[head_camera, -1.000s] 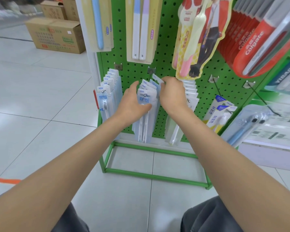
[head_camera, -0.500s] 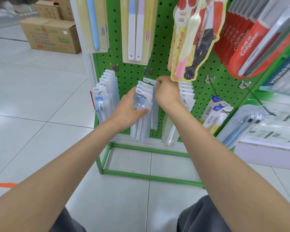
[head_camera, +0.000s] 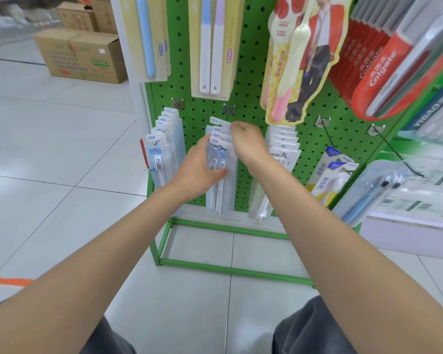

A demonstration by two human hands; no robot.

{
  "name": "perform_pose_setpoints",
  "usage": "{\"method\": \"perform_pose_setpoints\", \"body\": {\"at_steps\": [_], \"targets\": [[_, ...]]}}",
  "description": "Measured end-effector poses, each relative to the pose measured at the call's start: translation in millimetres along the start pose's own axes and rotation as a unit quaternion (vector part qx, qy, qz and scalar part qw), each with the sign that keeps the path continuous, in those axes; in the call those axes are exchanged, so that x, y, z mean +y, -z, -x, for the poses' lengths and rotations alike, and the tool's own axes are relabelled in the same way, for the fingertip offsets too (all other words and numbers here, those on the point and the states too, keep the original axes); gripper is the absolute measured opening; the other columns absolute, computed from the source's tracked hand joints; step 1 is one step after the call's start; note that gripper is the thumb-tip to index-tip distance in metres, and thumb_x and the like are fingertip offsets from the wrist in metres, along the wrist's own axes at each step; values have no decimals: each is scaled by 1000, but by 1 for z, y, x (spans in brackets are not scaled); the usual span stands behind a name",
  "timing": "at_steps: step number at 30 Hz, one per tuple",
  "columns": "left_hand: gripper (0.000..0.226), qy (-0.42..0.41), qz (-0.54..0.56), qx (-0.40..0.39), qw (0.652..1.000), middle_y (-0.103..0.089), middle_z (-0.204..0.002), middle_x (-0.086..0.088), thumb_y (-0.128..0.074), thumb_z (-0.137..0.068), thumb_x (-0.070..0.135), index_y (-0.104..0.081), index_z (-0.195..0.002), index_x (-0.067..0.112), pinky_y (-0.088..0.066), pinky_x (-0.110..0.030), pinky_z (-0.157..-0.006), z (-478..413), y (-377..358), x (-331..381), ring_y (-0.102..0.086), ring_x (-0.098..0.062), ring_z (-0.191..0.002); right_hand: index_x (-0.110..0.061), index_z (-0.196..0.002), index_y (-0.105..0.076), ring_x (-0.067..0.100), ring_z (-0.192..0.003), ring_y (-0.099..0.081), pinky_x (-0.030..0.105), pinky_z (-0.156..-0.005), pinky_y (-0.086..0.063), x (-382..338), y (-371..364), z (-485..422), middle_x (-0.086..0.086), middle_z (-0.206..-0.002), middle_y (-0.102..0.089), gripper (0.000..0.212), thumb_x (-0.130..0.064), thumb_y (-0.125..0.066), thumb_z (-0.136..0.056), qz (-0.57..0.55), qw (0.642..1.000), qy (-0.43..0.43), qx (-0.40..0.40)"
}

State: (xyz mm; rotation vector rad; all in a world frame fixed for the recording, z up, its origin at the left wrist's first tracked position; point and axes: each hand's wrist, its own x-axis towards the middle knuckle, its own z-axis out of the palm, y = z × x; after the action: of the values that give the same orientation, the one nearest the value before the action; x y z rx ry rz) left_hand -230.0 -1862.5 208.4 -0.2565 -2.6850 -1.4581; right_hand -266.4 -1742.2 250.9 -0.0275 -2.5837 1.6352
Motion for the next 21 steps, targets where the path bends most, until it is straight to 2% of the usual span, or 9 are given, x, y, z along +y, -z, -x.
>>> {"method": "perform_pose_setpoints", "body": {"at_steps": [1,2,3,6,9,12,15,18,21], "targets": [[70,7,-1,1,1000,-51,-132,10,-73,-86,21,-34,-144,26,-45,-29,-102,2,1,3,-50,-3,-121,-9,-145,-41,19,-123,-51,31,-101,-38,0,2,4,5,-136,-54,44,-25,-31,-106,20,1000,-1,-14],[77,10,-4,4,1000,-47,-136,8,-74,-85,22,-29,-148,23,-45,-38,-104,4,3,6,-46,-11,-127,-12,-153,-26,20,-141,-34,32,-112,-27,0,4,9,4,-155,-35,50,-27,-30,-106,40,999,4,-34],[80,11,-8,9,1000,-44,-136,9,-74,-85,22,-27,-150,21,-43,-39,-106,7,5,9,-44,-14,-130,-14,-156,-15,19,-148,-21,31,-116,-20,2,6,14,3,-162,-21,53,-29,-29,-107,50,997,16,-57],[78,5,-31,35,999,-44,-137,2,-73,-87,16,-27,-150,15,-35,-27,-103,18,8,17,-39,-15,-132,-17,-157,-5,16,-150,-13,29,-117,-14,11,17,32,0,-164,-9,57,-29,-29,-107,60,992,44,-101],[77,37,-64,64,995,-39,-146,-8,-72,-86,18,-29,-149,13,-34,-27,-101,30,8,20,-38,-22,-136,-14,-156,-14,14,-149,-16,28,-118,-15,20,27,50,-1,-163,-17,55,-23,-34,-106,94,987,83,-96],[50,63,-86,101,989,-45,-124,-6,-70,-84,16,-43,-125,17,-44,-34,-90,43,2,24,-48,-25,-116,-15,-151,-32,14,-144,-29,32,-118,-26,26,38,68,0,-156,-34,49,-15,-42,-103,110,984,119,-67],[31,64,-96,90,989,-49,-109,-5,-67,-83,14,-44,-103,19,-43,-36,-75,51,-9,48,-52,-24,-96,-14,-136,-53,12,-125,-51,22,-103,-39,30,54,83,1,-136,-56,38,-7,-44,-99,127,984,129,-7],[24,48,-67,59,995,-53,-109,-4,-64,-85,15,-49,-104,19,-47,-36,-77,51,-22,75,-54,-19,-88,-11,-109,-66,11,-88,-57,12,-69,-41,34,71,86,1,-101,-67,27,-1,-47,-92,135,980,125,72],[35,30,-30,33,999,-55,-124,-4,-61,-89,14,-52,-124,16,-47,-33,-86,46,-36,88,-56,-18,-103,-10,-100,-62,16,-80,-52,24,-67,-37,38,85,79,2,-91,-58,23,3,-48,-87,128,976,117,135]]}}
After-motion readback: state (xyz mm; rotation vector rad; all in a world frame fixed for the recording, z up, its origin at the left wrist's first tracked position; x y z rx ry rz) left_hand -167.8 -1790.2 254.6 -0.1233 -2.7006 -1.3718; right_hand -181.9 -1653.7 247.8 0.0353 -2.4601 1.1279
